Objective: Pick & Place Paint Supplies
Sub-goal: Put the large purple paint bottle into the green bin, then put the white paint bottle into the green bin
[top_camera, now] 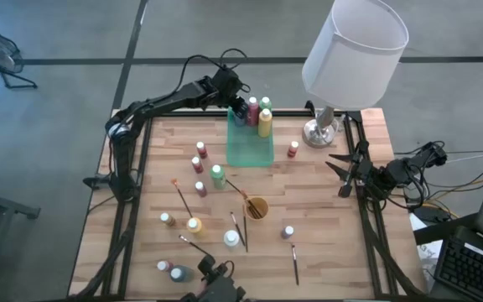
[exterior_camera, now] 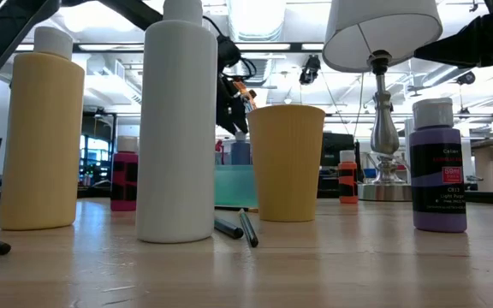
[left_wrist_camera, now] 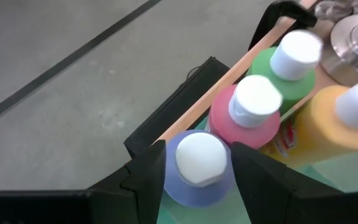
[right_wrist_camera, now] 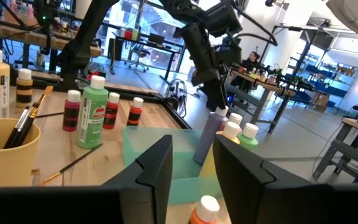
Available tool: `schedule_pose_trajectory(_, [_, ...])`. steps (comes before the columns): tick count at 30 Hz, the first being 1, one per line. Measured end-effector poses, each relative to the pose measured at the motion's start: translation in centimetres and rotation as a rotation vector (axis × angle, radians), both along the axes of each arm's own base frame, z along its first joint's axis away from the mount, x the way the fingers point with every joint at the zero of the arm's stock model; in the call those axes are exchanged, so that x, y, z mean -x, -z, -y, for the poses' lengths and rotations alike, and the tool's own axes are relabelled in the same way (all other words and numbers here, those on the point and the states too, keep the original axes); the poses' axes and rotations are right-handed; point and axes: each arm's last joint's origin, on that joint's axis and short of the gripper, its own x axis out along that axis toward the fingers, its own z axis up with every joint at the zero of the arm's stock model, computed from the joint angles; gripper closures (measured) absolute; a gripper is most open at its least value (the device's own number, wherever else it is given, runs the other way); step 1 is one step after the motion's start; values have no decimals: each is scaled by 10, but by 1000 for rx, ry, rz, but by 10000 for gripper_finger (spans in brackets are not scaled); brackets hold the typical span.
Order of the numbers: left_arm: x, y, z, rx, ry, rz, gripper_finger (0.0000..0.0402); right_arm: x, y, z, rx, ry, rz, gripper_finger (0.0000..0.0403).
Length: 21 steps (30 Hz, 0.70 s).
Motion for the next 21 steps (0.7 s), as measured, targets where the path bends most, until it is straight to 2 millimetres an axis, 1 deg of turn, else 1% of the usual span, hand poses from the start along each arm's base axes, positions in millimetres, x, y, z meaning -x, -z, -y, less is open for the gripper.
schedule_pose_trajectory(5, [4,-19,3,-1,0,2,213,0,0,0,0,0,0,274])
schedule_pose_trajectory(9, [9,-38,6,4,-1,-1,213,0,0,0,0,0,0,263])
schedule_pose_trajectory(13, [13,-54,11,43,-21,-10,213,0,0,0,0,0,0,253])
schedule_pose_trajectory(16, [15,-64,17,60,-12,-34,213,0,0,0,0,0,0,245])
schedule_pose_trajectory(21, [15,-74,31,75,34,-93,213,0,0,0,0,0,0,234])
